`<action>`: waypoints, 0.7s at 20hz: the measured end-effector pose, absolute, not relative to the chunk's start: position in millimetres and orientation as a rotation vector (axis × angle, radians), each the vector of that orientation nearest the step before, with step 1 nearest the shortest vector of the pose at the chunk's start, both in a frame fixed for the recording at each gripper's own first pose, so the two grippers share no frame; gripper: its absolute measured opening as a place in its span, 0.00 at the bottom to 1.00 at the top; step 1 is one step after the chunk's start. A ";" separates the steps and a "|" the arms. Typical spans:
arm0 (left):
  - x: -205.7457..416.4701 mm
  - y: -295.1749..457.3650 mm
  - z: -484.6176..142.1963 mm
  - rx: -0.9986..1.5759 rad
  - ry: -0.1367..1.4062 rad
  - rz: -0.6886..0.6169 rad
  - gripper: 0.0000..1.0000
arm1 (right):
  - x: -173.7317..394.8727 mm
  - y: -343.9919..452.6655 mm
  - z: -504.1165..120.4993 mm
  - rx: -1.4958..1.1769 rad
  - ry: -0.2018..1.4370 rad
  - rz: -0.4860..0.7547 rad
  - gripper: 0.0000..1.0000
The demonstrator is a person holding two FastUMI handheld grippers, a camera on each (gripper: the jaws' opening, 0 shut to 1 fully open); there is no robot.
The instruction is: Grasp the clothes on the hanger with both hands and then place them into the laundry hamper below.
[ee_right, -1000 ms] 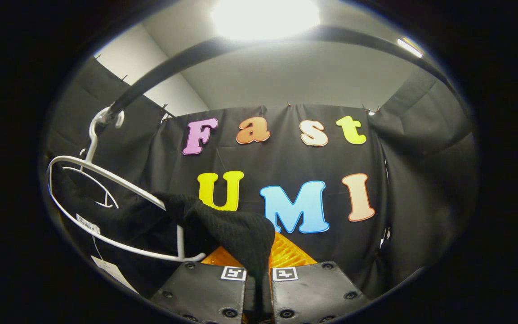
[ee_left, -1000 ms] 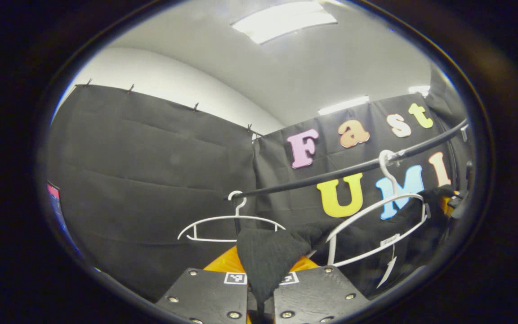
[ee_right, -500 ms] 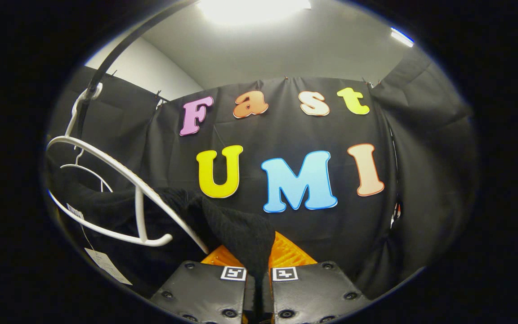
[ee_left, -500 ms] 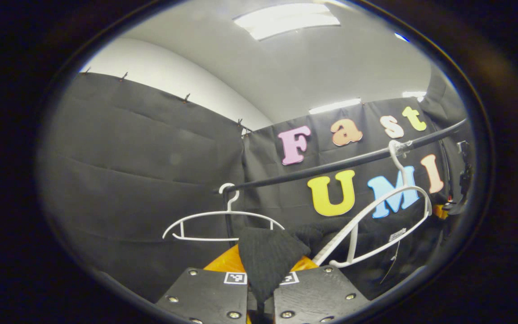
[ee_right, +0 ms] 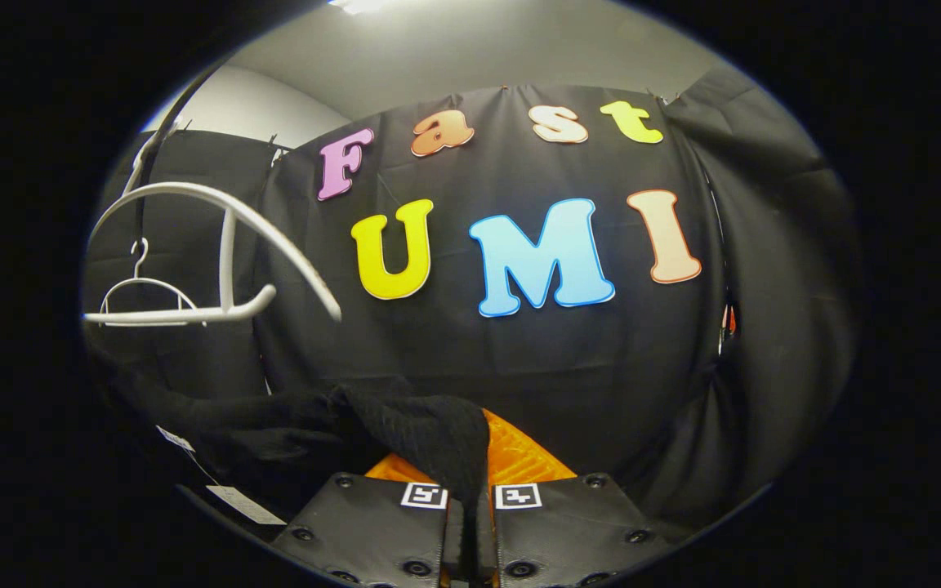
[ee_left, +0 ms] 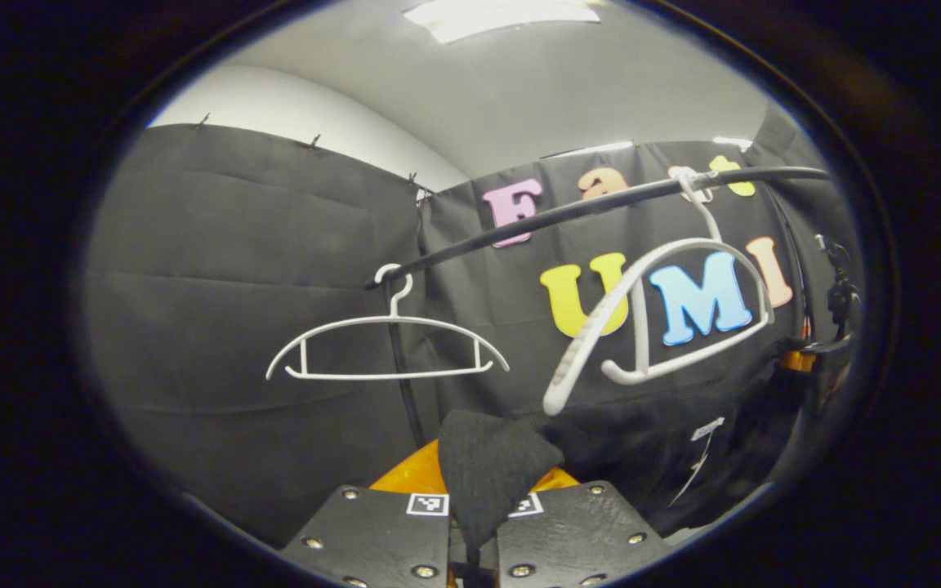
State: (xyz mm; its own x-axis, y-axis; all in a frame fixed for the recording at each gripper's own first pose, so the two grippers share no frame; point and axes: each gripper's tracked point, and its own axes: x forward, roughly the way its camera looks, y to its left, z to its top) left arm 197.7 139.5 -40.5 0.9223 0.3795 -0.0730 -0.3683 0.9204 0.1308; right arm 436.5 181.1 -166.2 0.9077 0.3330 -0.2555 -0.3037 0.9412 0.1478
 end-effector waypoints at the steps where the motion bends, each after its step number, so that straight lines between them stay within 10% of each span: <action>1: 194.0 135.2 -48.2 0.117 0.107 0.383 0.04 | 431.8 179.7 -172.7 0.093 0.291 0.331 0.08; 14: 165.7 82.7 -124.6 0.023 0.231 0.304 0.04 | 340.2 181.9 -215.9 0.035 0.404 0.430 0.08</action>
